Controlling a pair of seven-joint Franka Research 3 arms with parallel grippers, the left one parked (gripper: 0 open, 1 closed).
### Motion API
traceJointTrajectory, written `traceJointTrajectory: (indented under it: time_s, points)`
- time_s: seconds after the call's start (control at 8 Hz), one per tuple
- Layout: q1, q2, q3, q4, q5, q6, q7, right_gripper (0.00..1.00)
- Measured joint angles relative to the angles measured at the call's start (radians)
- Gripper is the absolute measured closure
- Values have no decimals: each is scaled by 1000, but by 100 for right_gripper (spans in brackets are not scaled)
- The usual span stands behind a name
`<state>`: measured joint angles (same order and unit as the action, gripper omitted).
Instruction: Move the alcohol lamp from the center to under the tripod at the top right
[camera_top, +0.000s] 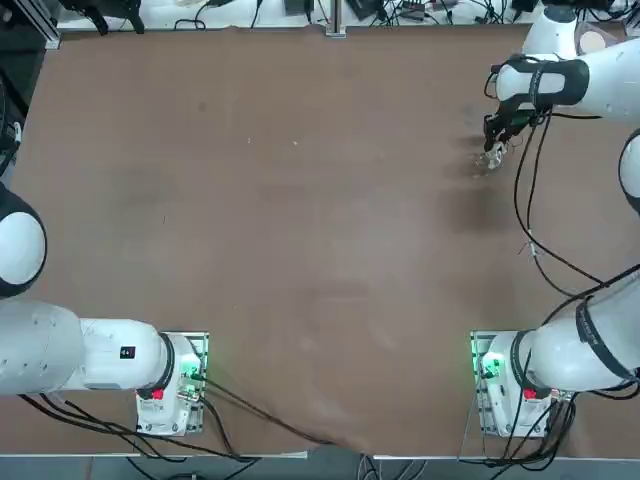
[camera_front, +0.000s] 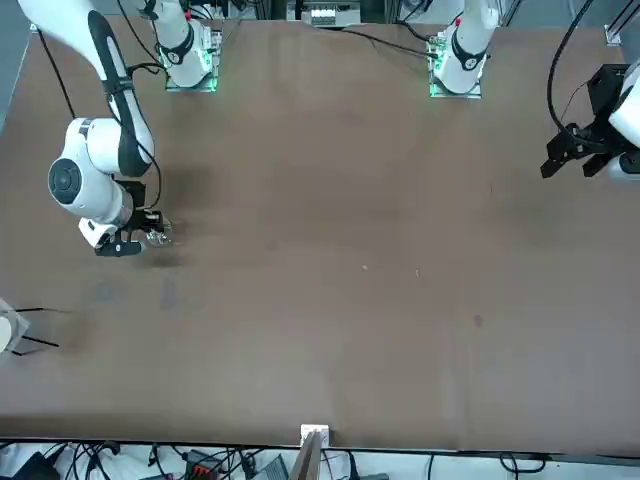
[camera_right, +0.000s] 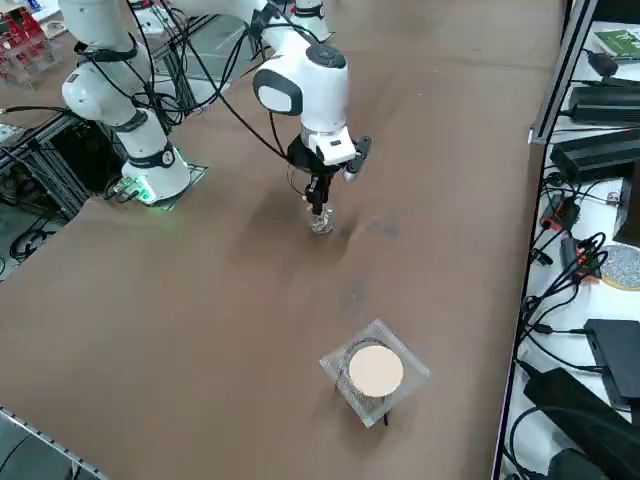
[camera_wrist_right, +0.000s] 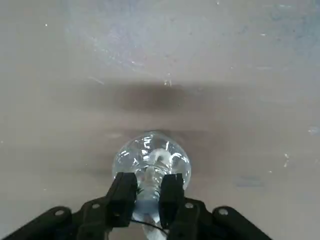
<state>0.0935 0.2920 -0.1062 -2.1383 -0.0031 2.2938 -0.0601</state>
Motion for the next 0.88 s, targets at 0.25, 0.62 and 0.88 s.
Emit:
traceJointTrajectory:
  time_s: [0.25,0.62,0.88]
  points:
    - [-5,-1,-7,56,0,-69,0,71]
    - [-65,2,-12,184,0,-144,-1,71]
    - [-136,44,-15,275,0,-145,-3,71]
